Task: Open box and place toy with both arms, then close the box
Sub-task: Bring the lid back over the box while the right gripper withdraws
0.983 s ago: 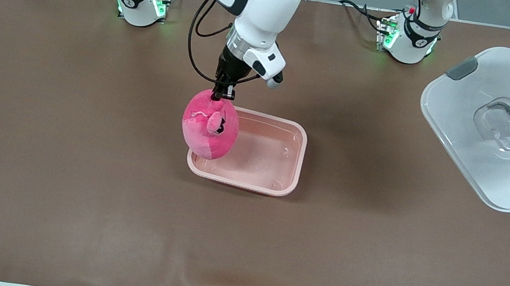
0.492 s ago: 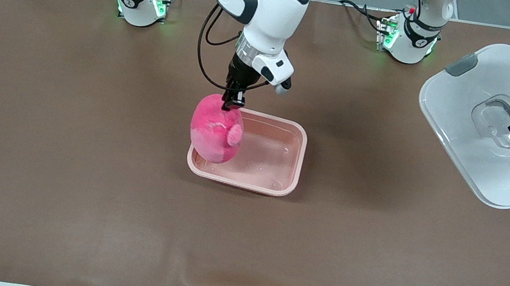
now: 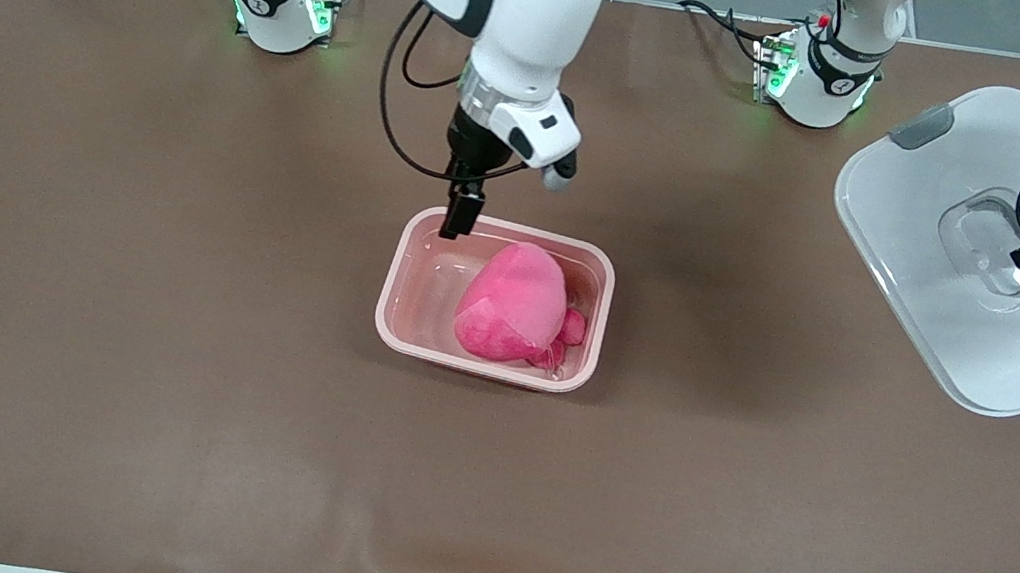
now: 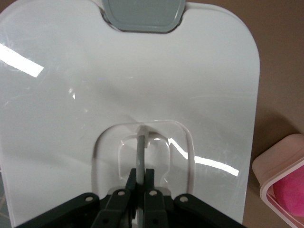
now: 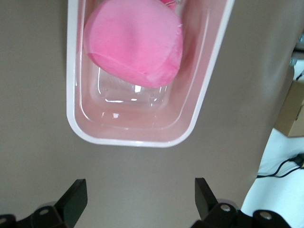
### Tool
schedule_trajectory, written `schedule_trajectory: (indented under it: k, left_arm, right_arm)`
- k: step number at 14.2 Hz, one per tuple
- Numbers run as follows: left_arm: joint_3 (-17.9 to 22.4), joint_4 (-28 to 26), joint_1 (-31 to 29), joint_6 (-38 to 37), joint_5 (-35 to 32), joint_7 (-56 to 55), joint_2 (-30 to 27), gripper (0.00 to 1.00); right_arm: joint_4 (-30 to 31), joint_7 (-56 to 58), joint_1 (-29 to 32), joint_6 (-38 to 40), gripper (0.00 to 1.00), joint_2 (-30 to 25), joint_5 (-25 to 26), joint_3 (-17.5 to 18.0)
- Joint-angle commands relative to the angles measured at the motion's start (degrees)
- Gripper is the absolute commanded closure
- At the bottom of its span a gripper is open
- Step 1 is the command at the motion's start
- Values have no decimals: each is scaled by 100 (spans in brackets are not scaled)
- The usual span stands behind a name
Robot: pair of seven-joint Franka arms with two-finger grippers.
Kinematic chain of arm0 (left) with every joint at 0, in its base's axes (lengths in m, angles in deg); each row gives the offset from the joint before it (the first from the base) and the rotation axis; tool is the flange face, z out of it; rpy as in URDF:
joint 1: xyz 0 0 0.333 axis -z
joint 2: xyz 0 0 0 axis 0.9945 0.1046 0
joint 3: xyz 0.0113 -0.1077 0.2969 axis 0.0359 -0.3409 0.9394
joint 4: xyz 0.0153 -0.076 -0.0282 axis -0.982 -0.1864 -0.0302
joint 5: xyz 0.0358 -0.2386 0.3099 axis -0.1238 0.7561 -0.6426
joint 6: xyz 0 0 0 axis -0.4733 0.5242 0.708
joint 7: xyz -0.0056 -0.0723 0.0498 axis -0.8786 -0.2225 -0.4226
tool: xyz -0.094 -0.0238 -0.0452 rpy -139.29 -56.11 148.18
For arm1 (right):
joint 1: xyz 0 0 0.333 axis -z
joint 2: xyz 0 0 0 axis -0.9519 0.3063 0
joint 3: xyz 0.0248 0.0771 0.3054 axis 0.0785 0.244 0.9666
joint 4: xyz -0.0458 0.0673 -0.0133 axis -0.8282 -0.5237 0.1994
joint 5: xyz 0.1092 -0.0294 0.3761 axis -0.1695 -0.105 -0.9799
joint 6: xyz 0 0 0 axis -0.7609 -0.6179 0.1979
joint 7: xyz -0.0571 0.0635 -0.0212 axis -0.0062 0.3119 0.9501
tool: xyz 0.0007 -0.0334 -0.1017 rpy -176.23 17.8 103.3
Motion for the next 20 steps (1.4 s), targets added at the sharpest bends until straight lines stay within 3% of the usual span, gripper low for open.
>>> schedule_trajectory:
  k: [1, 5, 7, 9, 12, 16, 20]
  left_arm:
    - [-133, -61, -16, -58, 79, 67, -85, 100]
    - [-318, -61, 1, -58, 114, -116, -85, 100]
    - [-572, -52, 1, -40, 123, -528, -50, 100]
    - [-984, -43, 36, 47, 123, -1326, 64, 100]
    - [-1442, -43, 237, 582, 115, -2714, 371, 100]
    - [-1452, -43, 1124, 1636, 44, -4850, 881, 100]
    - [-1426, -52, 1810, 2691, -148, -6635, 1329, 100]
  right_arm:
    - [53, 105, 581, 232, 0, -439, -260, 70]
    - [97, 114, 1555, 364, 0, -835, -952, 61]
    - [105, 166, 2485, 539, 0, -888, -1837, 61]
    - [114, 193, 3286, 751, 0, -889, -2368, 61]
    - [97, 123, 3851, 883, 0, -923, -2405, 61]
    - [53, -122, 4204, 988, 0, -1055, -2387, -53]
    - [97, -1535, 4265, 1015, 0, -1398, -2405, -212]
